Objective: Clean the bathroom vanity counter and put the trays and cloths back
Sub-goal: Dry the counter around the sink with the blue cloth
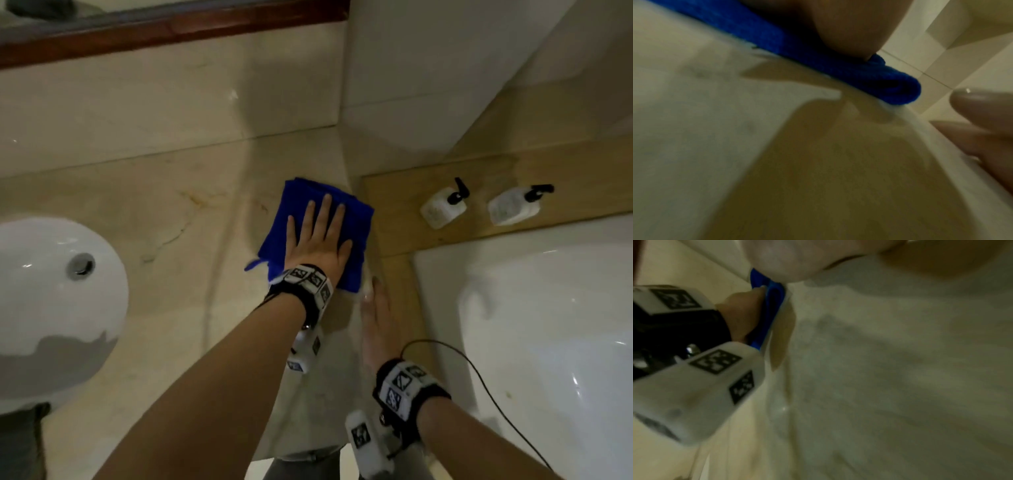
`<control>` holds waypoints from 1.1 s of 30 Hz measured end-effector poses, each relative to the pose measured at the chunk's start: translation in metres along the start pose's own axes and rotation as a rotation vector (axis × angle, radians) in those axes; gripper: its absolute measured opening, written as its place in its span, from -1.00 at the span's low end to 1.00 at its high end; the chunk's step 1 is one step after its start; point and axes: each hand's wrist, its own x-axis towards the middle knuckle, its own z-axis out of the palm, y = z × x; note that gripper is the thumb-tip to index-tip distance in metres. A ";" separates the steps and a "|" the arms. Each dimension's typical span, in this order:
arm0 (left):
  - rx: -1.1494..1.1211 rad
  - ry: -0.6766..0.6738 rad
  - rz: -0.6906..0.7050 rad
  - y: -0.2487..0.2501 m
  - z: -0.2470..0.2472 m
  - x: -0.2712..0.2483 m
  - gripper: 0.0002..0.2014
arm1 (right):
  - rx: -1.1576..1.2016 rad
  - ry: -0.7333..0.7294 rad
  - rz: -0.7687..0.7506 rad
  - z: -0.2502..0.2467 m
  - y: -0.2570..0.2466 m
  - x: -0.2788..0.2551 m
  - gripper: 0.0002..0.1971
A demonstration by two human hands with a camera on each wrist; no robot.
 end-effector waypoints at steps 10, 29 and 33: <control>0.023 0.010 0.051 -0.026 0.019 -0.066 -0.36 | -0.025 0.100 0.259 -0.002 -0.049 0.052 -0.55; 0.120 -0.071 0.115 -0.026 -0.014 0.008 -0.35 | 0.049 0.179 0.469 0.019 -0.039 0.067 -0.63; 0.156 -0.064 0.150 -0.020 -0.020 0.027 -0.35 | 0.030 0.046 0.449 0.013 -0.043 0.065 -0.65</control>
